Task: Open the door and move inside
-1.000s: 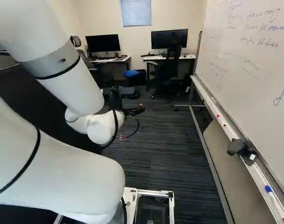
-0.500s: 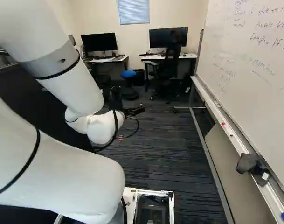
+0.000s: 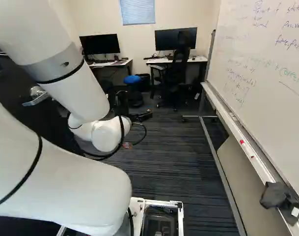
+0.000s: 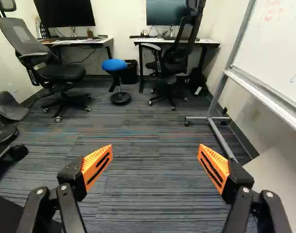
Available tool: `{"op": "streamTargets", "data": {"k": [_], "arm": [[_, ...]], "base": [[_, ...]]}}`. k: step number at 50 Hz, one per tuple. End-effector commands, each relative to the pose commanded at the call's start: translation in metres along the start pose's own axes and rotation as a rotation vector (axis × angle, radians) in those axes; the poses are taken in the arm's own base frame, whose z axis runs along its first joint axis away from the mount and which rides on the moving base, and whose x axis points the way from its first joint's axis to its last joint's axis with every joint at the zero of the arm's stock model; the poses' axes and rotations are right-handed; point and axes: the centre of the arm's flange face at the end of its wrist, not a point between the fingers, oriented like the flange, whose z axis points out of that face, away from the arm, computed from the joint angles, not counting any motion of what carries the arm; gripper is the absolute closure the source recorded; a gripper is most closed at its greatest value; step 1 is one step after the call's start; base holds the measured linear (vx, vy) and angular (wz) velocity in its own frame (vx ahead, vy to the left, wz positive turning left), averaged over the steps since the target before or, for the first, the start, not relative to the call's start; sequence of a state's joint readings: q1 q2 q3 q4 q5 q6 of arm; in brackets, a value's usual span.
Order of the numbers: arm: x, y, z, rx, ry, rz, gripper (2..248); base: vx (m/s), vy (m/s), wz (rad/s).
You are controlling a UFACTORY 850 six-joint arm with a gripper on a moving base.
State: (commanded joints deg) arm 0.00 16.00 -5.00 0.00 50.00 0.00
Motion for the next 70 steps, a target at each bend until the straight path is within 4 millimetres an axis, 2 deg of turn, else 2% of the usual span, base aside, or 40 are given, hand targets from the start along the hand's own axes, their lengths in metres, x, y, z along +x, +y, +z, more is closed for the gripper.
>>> {"op": "streamTargets", "data": {"k": [70], "arm": [[0.0000,0.0000,0.0000,0.000,0.000,0.000,3]], "base": [[0.205,0.002,-0.011]]}}
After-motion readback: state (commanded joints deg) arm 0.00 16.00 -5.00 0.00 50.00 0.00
